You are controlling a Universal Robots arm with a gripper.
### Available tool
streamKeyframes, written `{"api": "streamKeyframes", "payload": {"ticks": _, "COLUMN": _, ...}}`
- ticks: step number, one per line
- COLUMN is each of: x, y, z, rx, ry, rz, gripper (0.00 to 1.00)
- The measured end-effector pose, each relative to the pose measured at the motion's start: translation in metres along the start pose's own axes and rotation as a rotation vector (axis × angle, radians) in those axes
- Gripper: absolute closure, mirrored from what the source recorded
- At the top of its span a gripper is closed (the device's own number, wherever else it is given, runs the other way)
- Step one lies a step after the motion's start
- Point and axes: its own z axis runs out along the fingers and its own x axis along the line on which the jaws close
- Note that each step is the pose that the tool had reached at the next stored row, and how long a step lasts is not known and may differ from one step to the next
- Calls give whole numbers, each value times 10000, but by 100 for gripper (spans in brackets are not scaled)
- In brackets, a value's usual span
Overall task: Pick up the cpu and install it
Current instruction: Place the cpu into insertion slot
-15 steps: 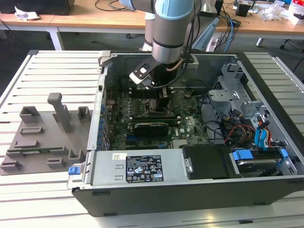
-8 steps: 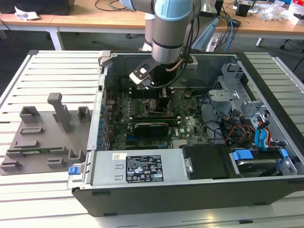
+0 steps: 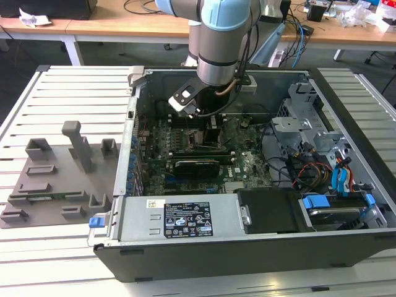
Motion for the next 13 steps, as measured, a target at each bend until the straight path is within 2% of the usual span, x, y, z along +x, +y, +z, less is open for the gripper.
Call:
{"api": "streamKeyframes", "payload": {"ticks": 6, "x": 0, "y": 5, "z": 16, "rx": -1, "ry": -1, "rz": -1, "gripper": 45}}
{"api": "streamKeyframes", "payload": {"ticks": 7, "x": 0, "y": 5, "z": 17, "rx": -3, "ry": 0, "rz": -1, "gripper": 45}}
{"api": "streamKeyframes", "payload": {"ticks": 8, "x": 1, "y": 5, "z": 18, "rx": -3, "ry": 5, "rz": -1, "gripper": 38}}
{"api": "streamKeyframes", "payload": {"ticks": 13, "x": 7, "y": 4, "z": 17, "rx": 1, "ry": -2, "rz": 0, "gripper": 38}}
